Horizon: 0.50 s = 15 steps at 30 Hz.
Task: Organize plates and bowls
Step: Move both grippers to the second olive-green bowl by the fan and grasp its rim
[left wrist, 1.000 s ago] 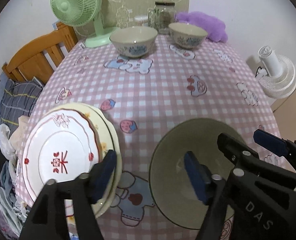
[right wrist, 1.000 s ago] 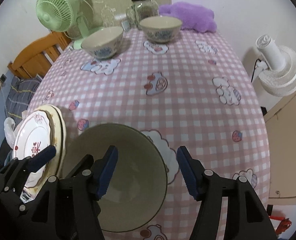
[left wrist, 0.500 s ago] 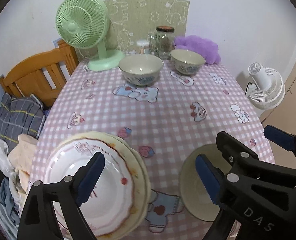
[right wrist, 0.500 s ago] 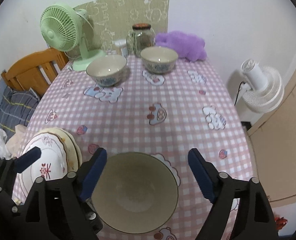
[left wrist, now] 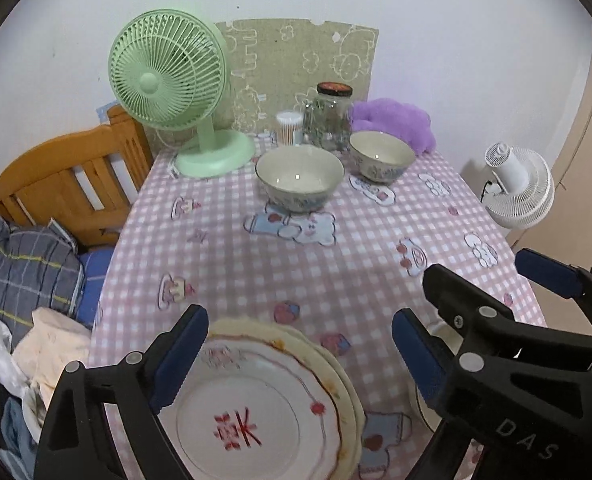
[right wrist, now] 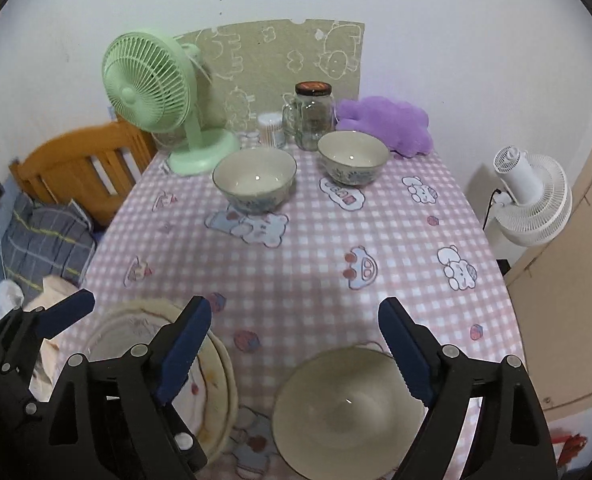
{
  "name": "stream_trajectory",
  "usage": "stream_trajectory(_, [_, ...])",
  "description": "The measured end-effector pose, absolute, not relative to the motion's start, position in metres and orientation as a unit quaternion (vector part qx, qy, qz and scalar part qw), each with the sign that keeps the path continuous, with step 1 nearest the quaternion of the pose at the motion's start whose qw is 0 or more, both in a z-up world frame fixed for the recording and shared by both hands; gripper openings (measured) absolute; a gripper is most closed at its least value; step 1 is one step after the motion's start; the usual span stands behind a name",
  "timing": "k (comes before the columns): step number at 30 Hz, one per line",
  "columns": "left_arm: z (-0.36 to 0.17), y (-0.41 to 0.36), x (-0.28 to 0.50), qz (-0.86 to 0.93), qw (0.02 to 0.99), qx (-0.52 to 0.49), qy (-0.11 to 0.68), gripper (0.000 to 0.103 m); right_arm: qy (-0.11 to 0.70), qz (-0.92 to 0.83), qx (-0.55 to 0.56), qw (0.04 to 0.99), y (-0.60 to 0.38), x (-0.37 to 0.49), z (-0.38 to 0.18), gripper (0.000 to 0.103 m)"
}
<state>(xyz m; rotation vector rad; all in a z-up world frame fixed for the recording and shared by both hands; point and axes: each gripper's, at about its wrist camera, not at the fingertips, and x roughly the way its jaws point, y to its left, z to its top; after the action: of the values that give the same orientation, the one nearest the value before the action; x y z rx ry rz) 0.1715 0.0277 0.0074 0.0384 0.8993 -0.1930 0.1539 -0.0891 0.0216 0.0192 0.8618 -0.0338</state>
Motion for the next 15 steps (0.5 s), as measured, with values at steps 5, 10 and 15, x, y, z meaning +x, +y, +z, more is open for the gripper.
stream_trajectory(5, [0.013,0.024,0.198,-0.087,0.902,0.018,0.423,0.091,0.404,-0.035,-0.014,0.914,-0.087,0.178,0.033,0.088])
stream_trajectory(10, [0.014,0.018,0.229,-0.063,0.906,0.005,0.419,0.089,0.398,0.022,0.01,0.917,-0.098,0.213,0.031,0.088])
stream_trajectory(15, [0.006,0.007,0.265,-0.022,0.904,0.008,0.427,0.088,0.4,0.031,-0.013,0.916,-0.099,0.255,0.025,0.088])
